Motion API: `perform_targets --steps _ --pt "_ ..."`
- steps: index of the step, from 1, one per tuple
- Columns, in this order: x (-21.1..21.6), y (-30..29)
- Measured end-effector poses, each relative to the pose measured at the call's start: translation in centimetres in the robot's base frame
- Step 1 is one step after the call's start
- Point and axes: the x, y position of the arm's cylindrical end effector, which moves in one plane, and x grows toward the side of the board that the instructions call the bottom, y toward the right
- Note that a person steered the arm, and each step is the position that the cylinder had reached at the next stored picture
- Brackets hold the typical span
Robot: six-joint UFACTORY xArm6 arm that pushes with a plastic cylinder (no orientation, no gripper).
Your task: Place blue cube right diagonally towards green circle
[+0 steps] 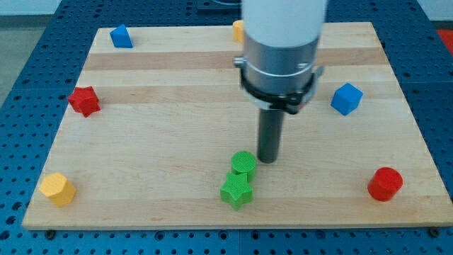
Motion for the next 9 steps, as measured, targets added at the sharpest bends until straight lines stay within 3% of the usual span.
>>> perform_targets --steps 2,3,5,9 --pt "-0.3 10.3" --pt "-2.4 12.1" --pt "-4.1 14.6" --pt "-10.0 13.8"
